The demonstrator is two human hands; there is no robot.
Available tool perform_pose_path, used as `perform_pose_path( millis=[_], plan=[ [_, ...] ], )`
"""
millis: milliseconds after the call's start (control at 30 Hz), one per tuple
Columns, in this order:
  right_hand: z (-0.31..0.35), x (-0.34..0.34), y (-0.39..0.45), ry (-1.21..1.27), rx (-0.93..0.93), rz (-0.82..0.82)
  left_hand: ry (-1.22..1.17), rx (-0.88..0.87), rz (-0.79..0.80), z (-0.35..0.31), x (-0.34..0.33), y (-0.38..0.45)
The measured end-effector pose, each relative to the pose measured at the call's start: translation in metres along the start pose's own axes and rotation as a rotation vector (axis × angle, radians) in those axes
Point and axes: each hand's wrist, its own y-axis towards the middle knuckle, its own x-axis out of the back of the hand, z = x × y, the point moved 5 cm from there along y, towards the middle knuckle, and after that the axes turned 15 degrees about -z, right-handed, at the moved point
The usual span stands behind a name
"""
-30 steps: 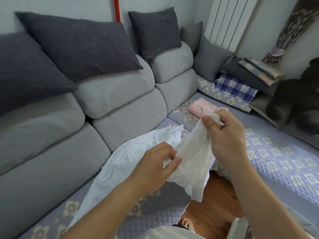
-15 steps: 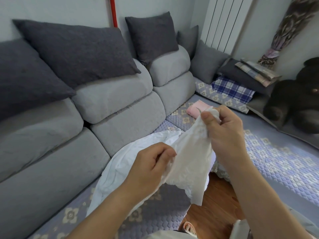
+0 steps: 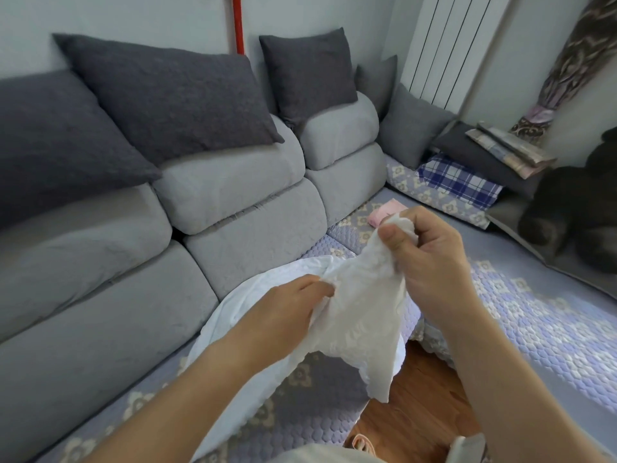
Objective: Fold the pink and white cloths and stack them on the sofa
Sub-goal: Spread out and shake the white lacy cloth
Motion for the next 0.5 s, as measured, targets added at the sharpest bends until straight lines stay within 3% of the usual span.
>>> perform_pose_path(
  millis=[167, 300, 367, 500],
  plan=[
    [0.005, -0.007, -0.004, -0.025, 0.023, 0.037, 0.015, 0.081, 0.121, 0.006, -0.028, -0.004],
    [0.002, 0.007, 0.006, -0.037, -0.037, -0.095, -0.381, 0.294, 0.031, -0.002, -0.004, 0.000],
    [-0.001, 0.014, 0.014, -0.020, -0.060, -0.163, -0.590, 0.441, 0.103, -0.008, 0.003, -0.006],
    [-0.001, 0.013, 0.017, -0.004, -0.026, -0.143, -0.525, 0.402, 0.198, -0.020, 0.003, -0.012]
  ],
)
